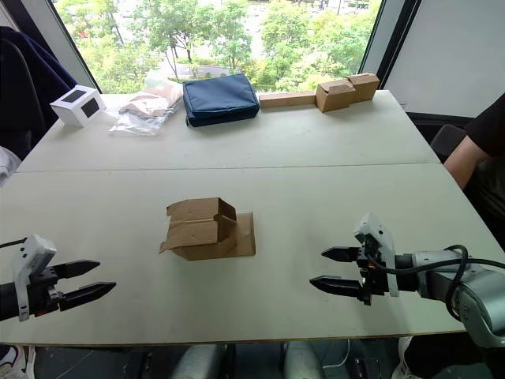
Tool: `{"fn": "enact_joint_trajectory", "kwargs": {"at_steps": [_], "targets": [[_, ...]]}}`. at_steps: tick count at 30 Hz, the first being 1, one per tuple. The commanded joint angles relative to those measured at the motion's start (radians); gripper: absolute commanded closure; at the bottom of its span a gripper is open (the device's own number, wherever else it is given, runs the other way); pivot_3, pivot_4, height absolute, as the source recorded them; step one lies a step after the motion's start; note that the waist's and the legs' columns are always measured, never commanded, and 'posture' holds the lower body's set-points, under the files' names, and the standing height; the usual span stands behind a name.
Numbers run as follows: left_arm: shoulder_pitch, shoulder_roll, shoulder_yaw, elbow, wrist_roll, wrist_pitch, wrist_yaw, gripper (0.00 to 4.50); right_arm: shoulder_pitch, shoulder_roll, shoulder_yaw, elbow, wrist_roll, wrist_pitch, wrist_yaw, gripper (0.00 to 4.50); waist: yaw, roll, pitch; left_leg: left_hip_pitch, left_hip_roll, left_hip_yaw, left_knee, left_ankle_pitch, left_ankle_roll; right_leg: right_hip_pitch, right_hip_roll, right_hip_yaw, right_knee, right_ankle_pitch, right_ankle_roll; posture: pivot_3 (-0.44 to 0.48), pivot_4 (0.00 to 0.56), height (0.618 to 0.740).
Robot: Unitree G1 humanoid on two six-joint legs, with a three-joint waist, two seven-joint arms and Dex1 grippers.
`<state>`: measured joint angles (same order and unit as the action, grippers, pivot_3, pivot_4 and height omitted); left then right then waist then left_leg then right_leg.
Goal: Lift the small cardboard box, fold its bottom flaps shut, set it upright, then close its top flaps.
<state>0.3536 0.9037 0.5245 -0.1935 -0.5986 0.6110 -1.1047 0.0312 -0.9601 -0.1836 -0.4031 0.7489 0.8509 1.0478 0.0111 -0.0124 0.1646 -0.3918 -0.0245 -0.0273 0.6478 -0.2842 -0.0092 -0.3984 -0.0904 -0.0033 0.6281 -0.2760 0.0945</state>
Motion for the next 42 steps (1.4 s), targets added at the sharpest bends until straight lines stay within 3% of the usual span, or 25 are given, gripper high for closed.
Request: {"fn": "enact_joint_trajectory", "kwargs": {"at_steps": [1, 18, 23, 29, 35, 38, 42], "targets": [[-0.004, 0.002, 0.015, -0.001, -0.004, -0.007, -0.005, 0.03, -0.01, -0.007, -0.006, -0.014, 0.001, -0.016, 0.011, 0.04, 0.0, 0.0, 0.0, 0.0, 0.0, 0.0, 0.0, 0.0, 0.0, 0.0, 0.0, 0.0, 0.0, 0.0, 0.0, 0.0, 0.15, 0.737], [-0.032, -0.006, 0.017, 0.037, 0.022, -0.016, 0.042, 0.03, -0.036, 0.025, 0.022, 0.008, -0.038, -0.043, -0.013, 0.04, 0.0, 0.0, 0.0, 0.0, 0.0, 0.0, 0.0, 0.0, 0.0, 0.0, 0.0, 0.0, 0.0, 0.0, 0.0, 0.0, 0.15, 0.737], [-0.154, -0.015, 0.05, 0.049, -0.069, 0.101, 0.11, 0.03, -0.051, 0.023, 0.027, 0.03, -0.048, -0.045, -0.017, 0.04, 0.004, 0.0, 0.0, 0.0, 0.0, 0.0, 0.0, 0.0, 0.0, 0.0, 0.0, 0.0, 0.0, 0.0, 0.0, 0.0, 0.15, 0.737], [-0.174, 0.046, 0.015, 0.1, -0.054, 0.145, 0.07, 0.03, -0.063, 0.034, -0.004, 0.043, -0.051, -0.052, -0.048, 0.04, -0.008, 0.0, 0.0, 0.0, 0.0, 0.001, -0.001, 0.0, 0.0, -0.001, 0.0, 0.0, 0.0, 0.0, 0.0, 0.0, 0.15, 0.737], [-0.351, 0.123, -0.127, 0.238, -0.203, 0.462, -0.054, 0.03, -0.066, 0.066, -0.005, 0.051, -0.079, -0.096, -0.082, 0.04, 0.001, 0.0, 0.0, 0.0, 0.0, 0.001, 0.0, 0.0, 0.0, -0.001, 0.0, 0.0, 0.001, 0.0, 0.0, 0.0, 0.15, 0.737], [-0.508, 0.071, -0.156, 0.273, -0.312, 0.623, -0.049, 0.03, -0.08, 0.08, 0.001, -0.042, -0.06, -0.078, -0.12, 0.04, 0.003, 0.0, 0.0, -0.001, 0.0, 0.0, 0.001, 0.0, 0.0, -0.001, 0.0, -0.001, 0.001, 0.0, 0.001, 0.0, 0.15, 0.737], [-0.607, 0.026, -0.171, 0.289, -0.356, 0.712, -0.014, 0.03, -0.088, 0.104, -0.008, -0.17, -0.019, -0.041, -0.186, 0.04, -0.006, 0.0, 0.0, -0.001, -0.001, 0.0, 0.0, 0.0, 0.0, -0.002, 0.0, -0.001, 0.002, 0.003, 0.004, 0.0, 0.15, 0.737]]}}
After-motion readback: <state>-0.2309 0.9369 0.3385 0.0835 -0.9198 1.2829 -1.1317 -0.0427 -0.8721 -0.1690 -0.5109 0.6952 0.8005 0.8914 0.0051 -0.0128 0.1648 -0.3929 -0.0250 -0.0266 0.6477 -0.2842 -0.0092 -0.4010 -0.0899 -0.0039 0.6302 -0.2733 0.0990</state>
